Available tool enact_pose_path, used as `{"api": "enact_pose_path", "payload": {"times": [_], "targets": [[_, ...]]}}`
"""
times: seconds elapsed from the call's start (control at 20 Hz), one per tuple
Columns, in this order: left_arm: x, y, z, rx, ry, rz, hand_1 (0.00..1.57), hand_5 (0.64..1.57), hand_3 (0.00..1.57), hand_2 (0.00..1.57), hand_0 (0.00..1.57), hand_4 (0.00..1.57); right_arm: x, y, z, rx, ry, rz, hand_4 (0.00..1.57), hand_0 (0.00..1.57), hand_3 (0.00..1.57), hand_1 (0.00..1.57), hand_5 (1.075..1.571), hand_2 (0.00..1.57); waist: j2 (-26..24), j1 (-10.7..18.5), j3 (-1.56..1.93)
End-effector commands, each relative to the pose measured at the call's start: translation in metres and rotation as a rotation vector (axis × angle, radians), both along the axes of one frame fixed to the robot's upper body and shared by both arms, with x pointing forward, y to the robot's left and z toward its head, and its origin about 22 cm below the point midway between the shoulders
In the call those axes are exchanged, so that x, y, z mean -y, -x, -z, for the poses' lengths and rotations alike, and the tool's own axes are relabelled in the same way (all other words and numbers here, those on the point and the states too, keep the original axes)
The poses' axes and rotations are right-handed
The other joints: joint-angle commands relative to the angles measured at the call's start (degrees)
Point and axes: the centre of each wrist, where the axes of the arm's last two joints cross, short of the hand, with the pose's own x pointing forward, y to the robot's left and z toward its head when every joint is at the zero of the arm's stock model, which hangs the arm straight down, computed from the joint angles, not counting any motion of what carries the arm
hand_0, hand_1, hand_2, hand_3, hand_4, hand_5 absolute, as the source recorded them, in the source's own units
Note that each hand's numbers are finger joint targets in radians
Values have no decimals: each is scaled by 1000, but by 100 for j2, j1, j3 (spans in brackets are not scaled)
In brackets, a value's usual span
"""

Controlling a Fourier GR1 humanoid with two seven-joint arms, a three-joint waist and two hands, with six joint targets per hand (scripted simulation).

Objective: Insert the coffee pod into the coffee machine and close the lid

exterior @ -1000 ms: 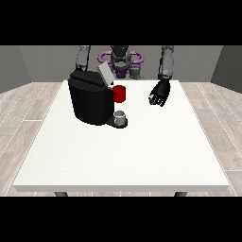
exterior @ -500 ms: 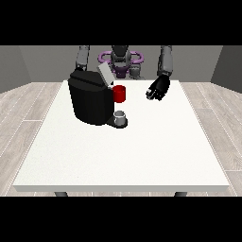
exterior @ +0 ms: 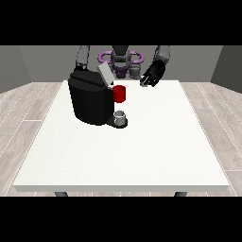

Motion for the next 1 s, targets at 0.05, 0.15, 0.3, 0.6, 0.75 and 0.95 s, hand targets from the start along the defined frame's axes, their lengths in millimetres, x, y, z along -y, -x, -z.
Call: {"api": "enact_pose_path", "payload": {"times": [0.05, 0.15, 0.3, 0.6, 0.75, 0.95], "targets": [[15, -9, -30, 3, -3, 41, 1331, 1571, 1323, 1351, 1331, 592, 0, -3, -4, -16, -10, -9, 0, 0, 0, 0, 1571, 0, -196, -37, -2], [14, -23, -62, 47, -15, -2, 1331, 1571, 1323, 1351, 1331, 592, 2, -13, -17, 64, -32, -51, 0, 0, 0, 0, 1571, 0, 87, -270, -1], [2, -26, -80, 80, 2, 37, 1331, 1571, 1323, 1351, 1331, 592, -29, 4, -6, 66, -41, -42, 0, 0, 0, 0, 1571, 0, 51, -288, -2], [7, -41, -127, 114, 100, -77, 1221, 1571, 1292, 1266, 1221, 509, -17, -15, -35, 147, -2, -98, 0, 0, 0, 0, 1571, 0, 347, -801, -2], [3, -43, -146, 139, 125, -61, 1195, 1571, 1260, 1240, 1195, 489, 0, -28, -55, 169, -36, -71, 0, 0, 0, 0, 1571, 0, 443, -738, -1], [-16, -46, -193, 211, 75, -94, 1174, 1571, 1266, 1254, 1174, 479, -12, -37, -79, 222, -23, -92, 0, 0, 0, 0, 1571, 0, 767, -1069, -1]]}}
